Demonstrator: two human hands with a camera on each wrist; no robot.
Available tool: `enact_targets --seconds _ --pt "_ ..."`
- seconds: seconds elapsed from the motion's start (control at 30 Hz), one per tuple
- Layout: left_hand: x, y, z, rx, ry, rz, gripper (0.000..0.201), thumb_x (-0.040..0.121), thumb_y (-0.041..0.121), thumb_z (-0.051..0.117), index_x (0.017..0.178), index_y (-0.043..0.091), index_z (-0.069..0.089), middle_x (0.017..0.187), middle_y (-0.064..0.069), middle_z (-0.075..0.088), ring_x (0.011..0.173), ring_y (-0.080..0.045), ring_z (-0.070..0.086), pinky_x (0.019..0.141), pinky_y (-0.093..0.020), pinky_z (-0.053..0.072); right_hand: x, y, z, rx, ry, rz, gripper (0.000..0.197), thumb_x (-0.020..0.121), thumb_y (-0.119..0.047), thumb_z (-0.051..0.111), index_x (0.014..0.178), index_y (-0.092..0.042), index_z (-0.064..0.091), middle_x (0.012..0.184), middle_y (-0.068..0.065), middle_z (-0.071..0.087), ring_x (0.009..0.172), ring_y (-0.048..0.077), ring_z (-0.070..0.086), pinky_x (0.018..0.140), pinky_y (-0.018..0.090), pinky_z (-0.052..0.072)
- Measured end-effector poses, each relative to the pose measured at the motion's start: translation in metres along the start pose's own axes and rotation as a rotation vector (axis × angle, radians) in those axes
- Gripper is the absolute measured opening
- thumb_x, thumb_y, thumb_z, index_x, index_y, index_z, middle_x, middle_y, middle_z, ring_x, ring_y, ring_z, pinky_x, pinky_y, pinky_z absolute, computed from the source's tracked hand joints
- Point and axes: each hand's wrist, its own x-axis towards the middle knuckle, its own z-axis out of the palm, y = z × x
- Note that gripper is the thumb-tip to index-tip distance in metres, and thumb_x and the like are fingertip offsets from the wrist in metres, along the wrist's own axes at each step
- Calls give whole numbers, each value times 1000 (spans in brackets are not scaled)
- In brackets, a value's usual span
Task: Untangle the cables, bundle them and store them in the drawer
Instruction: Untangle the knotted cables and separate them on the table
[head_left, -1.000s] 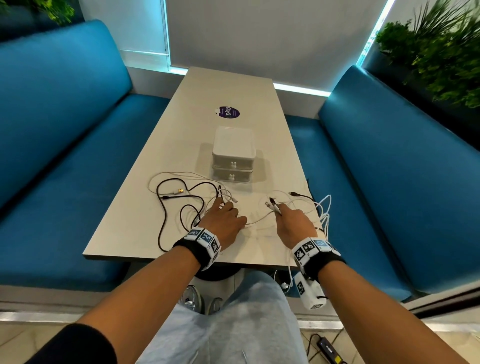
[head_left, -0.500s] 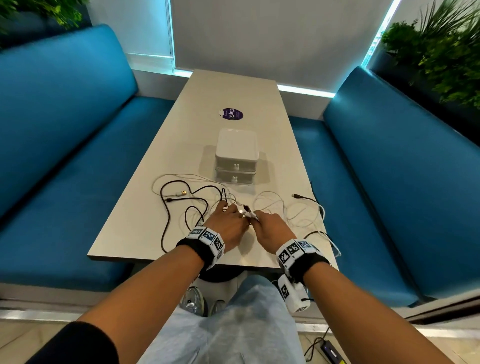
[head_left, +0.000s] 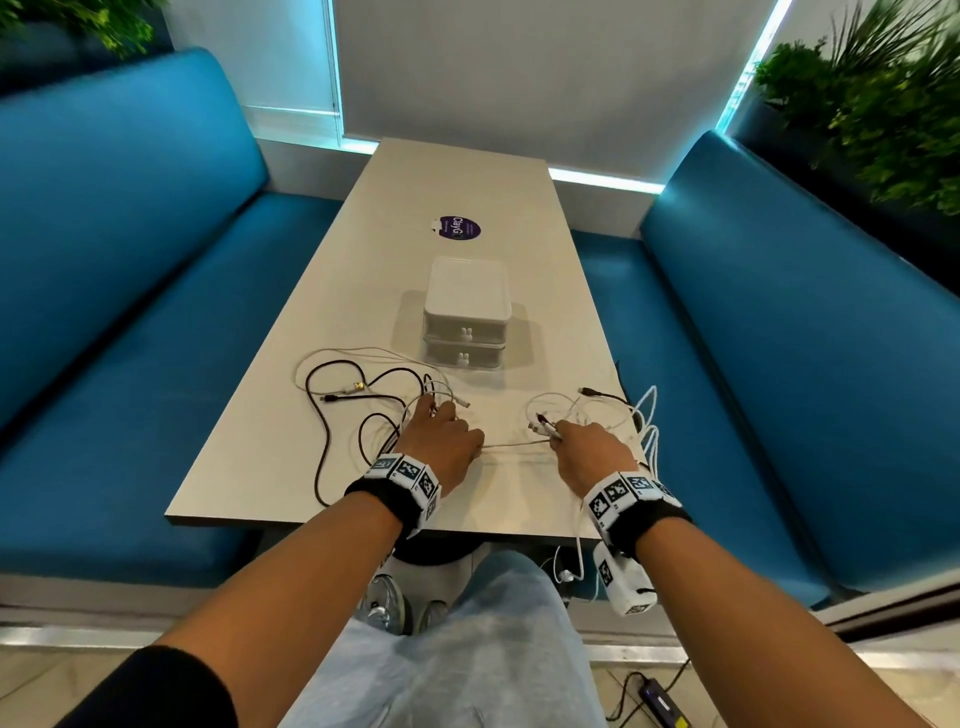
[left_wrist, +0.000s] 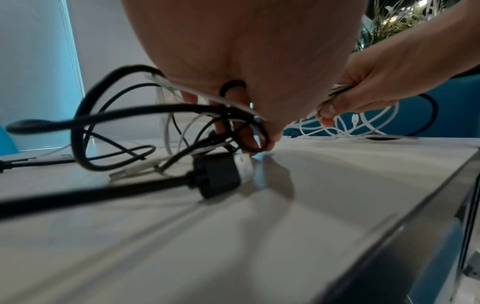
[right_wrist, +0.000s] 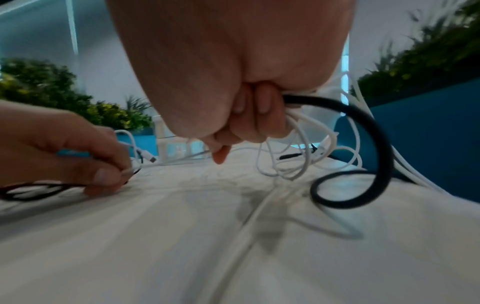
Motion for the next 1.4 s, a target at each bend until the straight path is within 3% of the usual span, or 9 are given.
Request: enact_targets --seconds 0.17,0.33,0.5,0.67,0.87,0.97,1.1,1.33,1.4 --pt "-5 3 2 26 24 36 26 100 30 40 111 22 63 105 1 71 125 -30 45 110 -52 14 -5 9 4 -28 7 74 24 99 -22 37 107 -17 58 91 6 64 78 27 63 66 33 50" --pt "-6 9 0 -11 55 21 32 97 35 34 103 24 63 97 0 72 118 -29 49 108 -52 18 -6 -6 1 179 77 4 28 103 -36 34 114 -20 55 88 10 65 72 29 57 60 33 44" --pt "-4 11 -3 -28 52 4 32 98 36 32 103 24 62 94 -1 72 116 -31 51 106 -54 21 -6 -21 0 313 90 -122 29 102 -37 37 111 -18 57 87 13 67 76 32 61 63 36 49" --pt "0 16 -3 -107 45 -14 34 98 31 30 112 29 61 102 4 70 120 -28 48 106 -54 17 -7 -44 11 372 -10 -227 25 101 -33 40 107 -16 57 94 13 68 89 34 62 74 41 50" --pt "-6 8 2 -82 60 -15 27 103 36 33 107 26 58 100 2 70 116 -26 51 107 -53 20 -6 -40 14 313 -62 -145 24 99 -36 43 106 -18 58 95 13 68 89 34 62 75 42 51" --pt "-9 -6 8 -105 27 -42 24 98 21 41 113 31 57 106 5 67 119 -24 47 111 -53 16 -5 -19 8 220 -25 -56 24 100 -34 42 112 -19 57 97 14 67 87 34 64 72 37 51" --pt "-10 -6 11 -136 47 -31 22 97 21 42 109 34 55 100 9 67 114 -22 49 106 -51 16 -5 1 3 144 1 37 26 102 -34 38 111 -17 55 98 13 66 86 32 63 71 36 51" --pt "-4 6 10 -140 62 -75 23 99 30 36 107 31 58 96 4 69 111 -26 51 105 -53 16 -8 -20 6 218 43 -6 29 102 -37 37 116 -21 56 96 14 67 86 34 63 64 34 42" --pt "-3 9 6 -157 60 -86 22 98 29 36 105 31 58 95 4 69 112 -27 51 106 -53 16 -9 -32 9 255 31 -45 28 101 -38 37 114 -22 56 96 13 67 87 35 63 65 35 46"
